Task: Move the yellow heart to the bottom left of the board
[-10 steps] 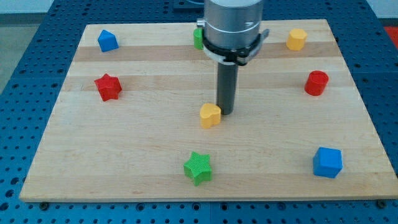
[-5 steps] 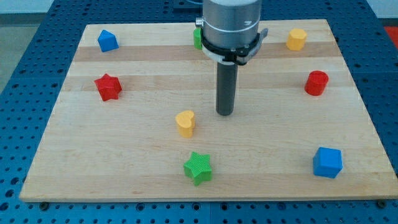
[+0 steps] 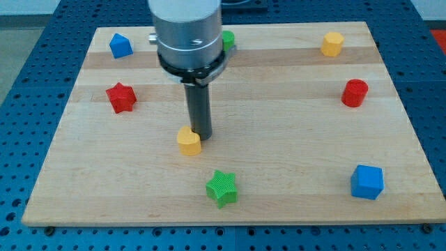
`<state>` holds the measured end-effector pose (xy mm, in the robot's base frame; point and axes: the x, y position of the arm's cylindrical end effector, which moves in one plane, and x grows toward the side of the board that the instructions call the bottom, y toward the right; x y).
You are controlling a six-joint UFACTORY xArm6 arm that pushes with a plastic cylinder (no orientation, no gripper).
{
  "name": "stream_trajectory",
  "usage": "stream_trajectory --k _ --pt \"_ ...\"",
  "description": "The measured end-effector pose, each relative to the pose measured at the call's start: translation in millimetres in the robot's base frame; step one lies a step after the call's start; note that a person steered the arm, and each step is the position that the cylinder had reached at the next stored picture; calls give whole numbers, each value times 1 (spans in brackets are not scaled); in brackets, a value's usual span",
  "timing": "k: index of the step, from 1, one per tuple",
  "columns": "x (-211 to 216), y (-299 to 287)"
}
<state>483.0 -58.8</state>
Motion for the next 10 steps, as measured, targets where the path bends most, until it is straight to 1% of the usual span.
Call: stream_trajectory --k 3,4,5,6,7,8,10 --pt "35 -64" --pt "37 -74" --pt "36 -75" --pt "26 -35" --pt "38 -33" --pt "48 -36" --pt "68 -67"
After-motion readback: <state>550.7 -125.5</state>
